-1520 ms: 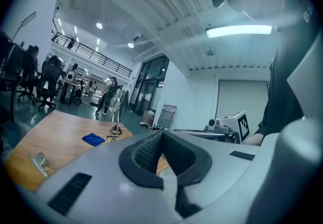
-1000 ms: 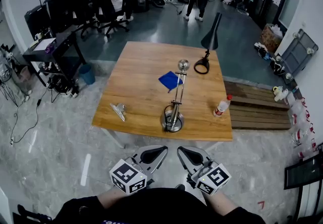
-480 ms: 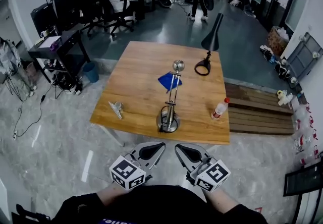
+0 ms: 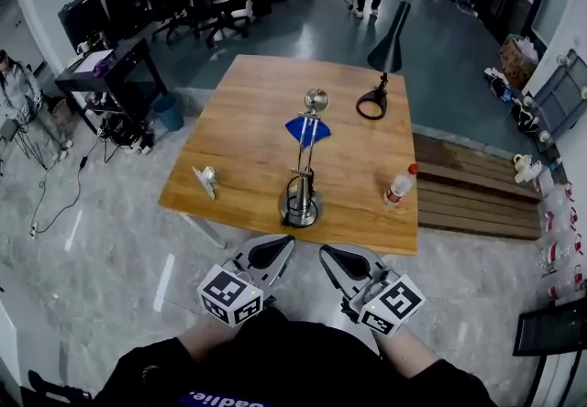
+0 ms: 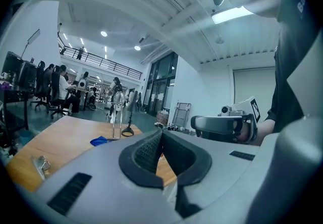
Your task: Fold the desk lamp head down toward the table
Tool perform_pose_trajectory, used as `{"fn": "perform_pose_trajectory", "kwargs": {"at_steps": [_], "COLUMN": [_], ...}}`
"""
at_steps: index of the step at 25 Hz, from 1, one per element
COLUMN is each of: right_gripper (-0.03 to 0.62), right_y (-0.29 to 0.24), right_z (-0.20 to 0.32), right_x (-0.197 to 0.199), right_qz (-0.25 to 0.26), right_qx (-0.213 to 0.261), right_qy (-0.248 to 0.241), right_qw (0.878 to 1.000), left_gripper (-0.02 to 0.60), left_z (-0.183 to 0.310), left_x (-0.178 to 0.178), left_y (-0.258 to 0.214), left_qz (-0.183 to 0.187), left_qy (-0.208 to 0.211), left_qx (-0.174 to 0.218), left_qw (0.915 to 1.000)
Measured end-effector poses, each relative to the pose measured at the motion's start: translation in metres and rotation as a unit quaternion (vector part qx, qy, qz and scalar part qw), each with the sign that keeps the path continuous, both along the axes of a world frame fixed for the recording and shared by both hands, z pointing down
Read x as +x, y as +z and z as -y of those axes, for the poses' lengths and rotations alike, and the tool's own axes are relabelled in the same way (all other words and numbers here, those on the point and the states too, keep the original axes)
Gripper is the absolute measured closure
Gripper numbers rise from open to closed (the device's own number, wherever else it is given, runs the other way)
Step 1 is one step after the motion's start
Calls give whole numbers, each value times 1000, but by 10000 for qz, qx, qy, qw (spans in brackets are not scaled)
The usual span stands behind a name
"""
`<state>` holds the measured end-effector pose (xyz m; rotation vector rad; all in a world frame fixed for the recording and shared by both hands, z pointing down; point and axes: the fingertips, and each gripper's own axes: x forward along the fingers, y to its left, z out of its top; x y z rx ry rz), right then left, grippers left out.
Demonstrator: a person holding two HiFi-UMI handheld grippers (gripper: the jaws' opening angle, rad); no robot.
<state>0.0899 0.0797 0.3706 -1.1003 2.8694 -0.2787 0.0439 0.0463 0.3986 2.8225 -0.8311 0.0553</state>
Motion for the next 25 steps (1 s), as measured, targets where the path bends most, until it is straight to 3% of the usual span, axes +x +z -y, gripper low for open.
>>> {"fn": "perform_pose_trajectory", "kwargs": {"at_steps": [6, 12, 20, 25], "right_gripper": [588, 588, 588, 588], "right_y": [4, 7, 5, 13], "right_z": [51, 120, 185, 205], "right_x": [-5, -15, -12, -6], "right_qz": [-86, -182, -182, -176], "right_qx": [-103, -233, -420, -599], "right_qy": [199, 562, 1117, 1117], "right_qw": [9997, 9980, 9927, 9918], "left_gripper": [574, 574, 574, 574], "left_z": [52, 108, 154, 169], "left_x": [-1, -6, -5, 1], "left_y": [29, 59, 93, 115], "left_qz": [188, 266, 567, 759], "left_qy": [328, 783, 1343, 1473], "left_qx": [182, 92, 19, 60], "left_qw": [9991, 9965, 9893, 9862]}}
